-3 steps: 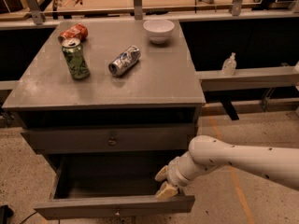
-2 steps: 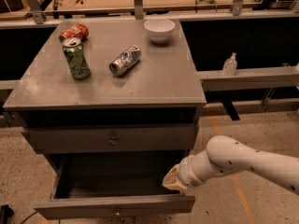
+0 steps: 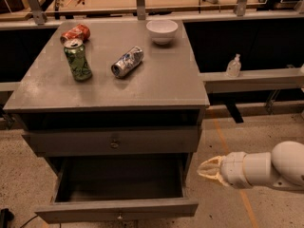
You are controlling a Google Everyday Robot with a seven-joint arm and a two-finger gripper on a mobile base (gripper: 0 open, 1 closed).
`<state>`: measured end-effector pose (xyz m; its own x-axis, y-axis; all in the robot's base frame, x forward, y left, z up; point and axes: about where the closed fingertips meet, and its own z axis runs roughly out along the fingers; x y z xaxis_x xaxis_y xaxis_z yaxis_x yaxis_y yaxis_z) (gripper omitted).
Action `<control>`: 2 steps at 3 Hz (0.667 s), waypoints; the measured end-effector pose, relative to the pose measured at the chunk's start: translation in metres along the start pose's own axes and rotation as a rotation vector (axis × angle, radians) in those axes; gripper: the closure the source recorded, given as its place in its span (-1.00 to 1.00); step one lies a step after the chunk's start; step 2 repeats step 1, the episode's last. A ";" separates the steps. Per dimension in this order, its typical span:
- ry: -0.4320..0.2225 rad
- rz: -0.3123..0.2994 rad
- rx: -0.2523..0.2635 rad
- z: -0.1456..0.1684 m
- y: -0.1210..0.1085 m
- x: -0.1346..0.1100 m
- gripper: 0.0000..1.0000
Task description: Open middle drawer
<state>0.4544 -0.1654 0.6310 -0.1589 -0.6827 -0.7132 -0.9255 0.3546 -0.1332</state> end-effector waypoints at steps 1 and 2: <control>-0.017 0.009 0.164 -0.058 -0.009 -0.011 1.00; -0.017 0.009 0.164 -0.058 -0.009 -0.011 1.00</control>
Offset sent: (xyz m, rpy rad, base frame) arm 0.0000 0.0000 0.0000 0.0000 0.0000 0.0000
